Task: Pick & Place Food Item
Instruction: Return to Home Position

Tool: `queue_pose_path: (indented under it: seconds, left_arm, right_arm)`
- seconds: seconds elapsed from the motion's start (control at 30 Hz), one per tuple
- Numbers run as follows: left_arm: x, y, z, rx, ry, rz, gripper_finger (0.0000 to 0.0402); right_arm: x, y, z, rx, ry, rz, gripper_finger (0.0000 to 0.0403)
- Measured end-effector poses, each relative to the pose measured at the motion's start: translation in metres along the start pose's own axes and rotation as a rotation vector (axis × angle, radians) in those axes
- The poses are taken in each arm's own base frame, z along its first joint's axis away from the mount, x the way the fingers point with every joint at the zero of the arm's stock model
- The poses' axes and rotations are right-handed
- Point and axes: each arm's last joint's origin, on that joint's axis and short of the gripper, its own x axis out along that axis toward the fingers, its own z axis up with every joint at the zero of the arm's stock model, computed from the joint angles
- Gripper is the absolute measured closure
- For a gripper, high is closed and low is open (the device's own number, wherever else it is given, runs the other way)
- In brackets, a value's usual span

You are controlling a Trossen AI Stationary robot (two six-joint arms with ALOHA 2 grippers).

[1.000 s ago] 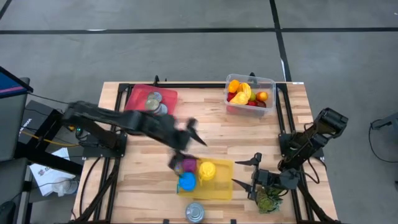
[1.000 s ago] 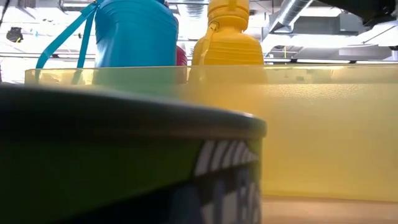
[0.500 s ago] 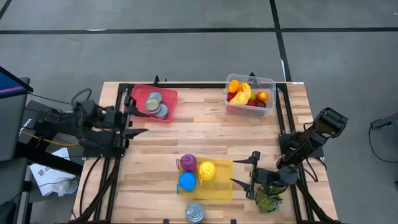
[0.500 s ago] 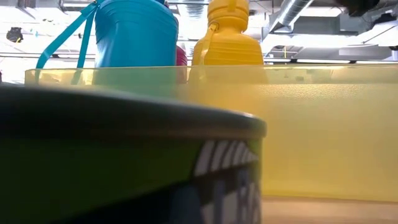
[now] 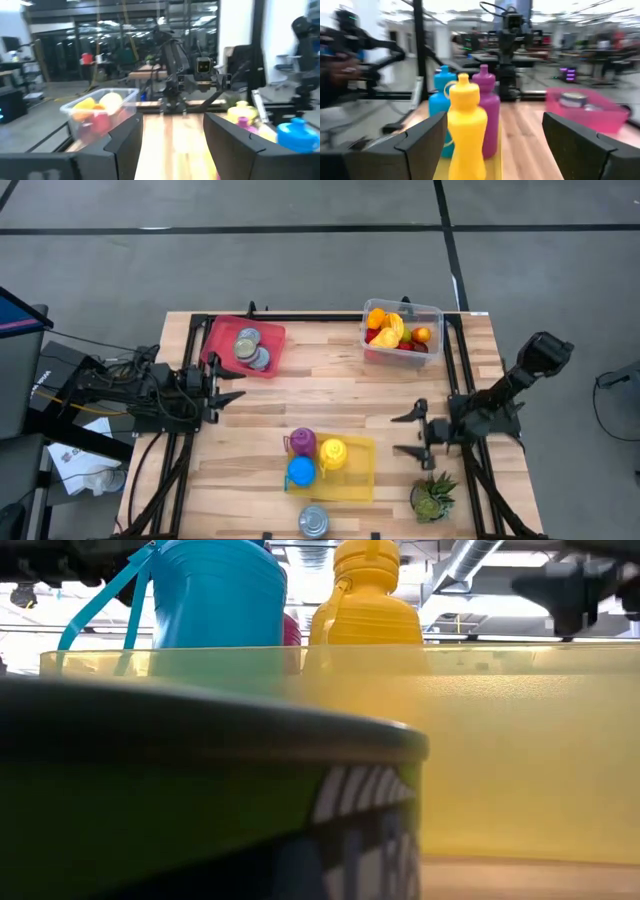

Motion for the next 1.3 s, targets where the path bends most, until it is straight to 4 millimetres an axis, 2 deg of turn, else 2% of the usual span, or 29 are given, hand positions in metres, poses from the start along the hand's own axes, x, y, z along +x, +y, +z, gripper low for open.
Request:
queue_pose_path:
  seconds: [0.07,0.17,0.33,0.47,0.53,0.6,0.67,0.83,1.0,1.2,1.3]
  left_arm:
    - [0.0,0.001,-0.001,0.0,0.016,0.035,0.0203]
    - [0.001,0.001,-0.002,-0.005,0.022,0.04,0.0204]
    - [0.003,0.0,-0.004,-0.003,0.037,0.042,0.0199]
    - [0.005,0.0,-0.004,0.0,0.045,0.041,0.0198]
    - [0.005,0.0,-0.005,0.003,0.053,0.04,0.0199]
    - [0.006,0.0,-0.006,0.008,0.06,0.04,0.02]
    - [0.007,-0.001,-0.007,0.006,0.069,0.039,0.0202]
    - [0.01,-0.003,-0.013,-0.027,0.133,-0.021,0.0202]
    - [0.011,0.0,-0.013,-0.079,0.127,0.01,0.0202]
    - [0.011,0.003,-0.001,-0.09,0.007,-0.072,0.0203]
    - [0.012,0.004,-0.004,-0.092,-0.04,-0.101,0.0203]
  right_arm:
    - [-0.013,-0.019,-0.007,0.036,-0.015,0.051,0.0086]
    - [-0.012,-0.024,-0.005,-0.01,-0.004,0.046,0.0086]
    - [-0.017,-0.03,0.012,-0.023,-0.093,0.044,0.0086]
    - [-0.021,-0.035,0.016,-0.064,-0.079,-0.062,0.0086]
    - [-0.023,-0.042,0.022,0.008,-0.094,-0.203,0.0086]
    - [-0.026,-0.045,0.023,0.209,-0.1,-0.291,0.0086]
    - [-0.028,-0.044,0.022,0.2,-0.085,-0.285,0.0086]
    - [-0.036,-0.038,0.029,0.085,-0.108,-0.058,0.0086]
    - [-0.056,-0.04,0.035,0.034,-0.096,0.044,0.0086]
    - [-0.079,-0.049,0.035,0.046,-0.128,0.336,0.0086]
    - [-0.08,-0.046,0.031,-0.01,-0.108,0.423,0.0086]
